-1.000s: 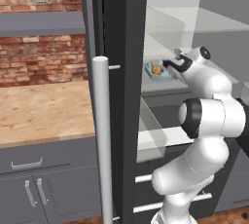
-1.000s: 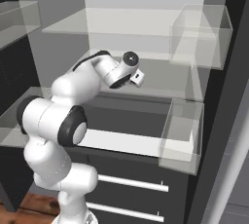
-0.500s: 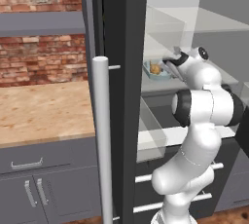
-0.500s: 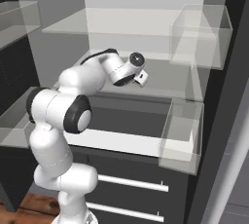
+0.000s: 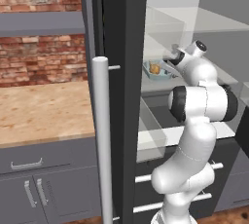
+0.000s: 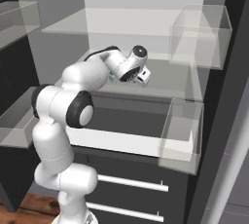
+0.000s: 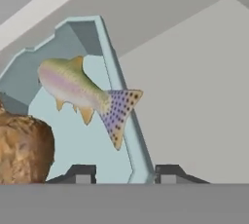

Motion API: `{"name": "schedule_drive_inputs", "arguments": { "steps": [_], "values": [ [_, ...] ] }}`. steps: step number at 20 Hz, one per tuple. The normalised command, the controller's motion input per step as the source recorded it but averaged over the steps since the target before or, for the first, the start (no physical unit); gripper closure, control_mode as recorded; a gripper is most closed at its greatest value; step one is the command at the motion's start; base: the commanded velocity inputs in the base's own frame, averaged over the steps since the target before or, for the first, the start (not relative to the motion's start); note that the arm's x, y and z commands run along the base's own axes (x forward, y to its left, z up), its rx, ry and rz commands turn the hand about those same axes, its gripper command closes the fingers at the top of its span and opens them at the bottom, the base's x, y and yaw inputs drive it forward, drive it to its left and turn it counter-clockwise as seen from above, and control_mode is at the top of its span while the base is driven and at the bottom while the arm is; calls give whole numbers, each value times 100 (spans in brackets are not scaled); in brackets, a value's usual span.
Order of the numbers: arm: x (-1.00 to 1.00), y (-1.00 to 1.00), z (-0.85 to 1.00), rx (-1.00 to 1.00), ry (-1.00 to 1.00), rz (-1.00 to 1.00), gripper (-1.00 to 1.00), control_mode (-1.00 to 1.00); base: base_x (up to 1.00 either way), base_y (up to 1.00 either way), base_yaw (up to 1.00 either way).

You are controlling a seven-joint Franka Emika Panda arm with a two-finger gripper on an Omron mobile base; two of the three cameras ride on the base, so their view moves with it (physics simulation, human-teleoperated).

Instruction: Place the tupperware containing the fish and onion meal in the microwave. Close the microwave door and press the start button to reheat the meal.

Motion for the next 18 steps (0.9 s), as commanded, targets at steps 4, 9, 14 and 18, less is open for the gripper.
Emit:
{"name": "schedule_drive_inputs", "arguments": {
  "steps": [4,9,14,18],
  "values": [
    [0,20,-46,-6,20,0,100,-100,0,0,0],
    [-20,6,-32,-3,9,-1,100,-100,0,0,0],
    [-63,-10,-18,0,-2,-3,100,-100,0,0,0],
    [-92,-15,-20,0,-11,-5,100,-100,0,0,0]
  ]
}}
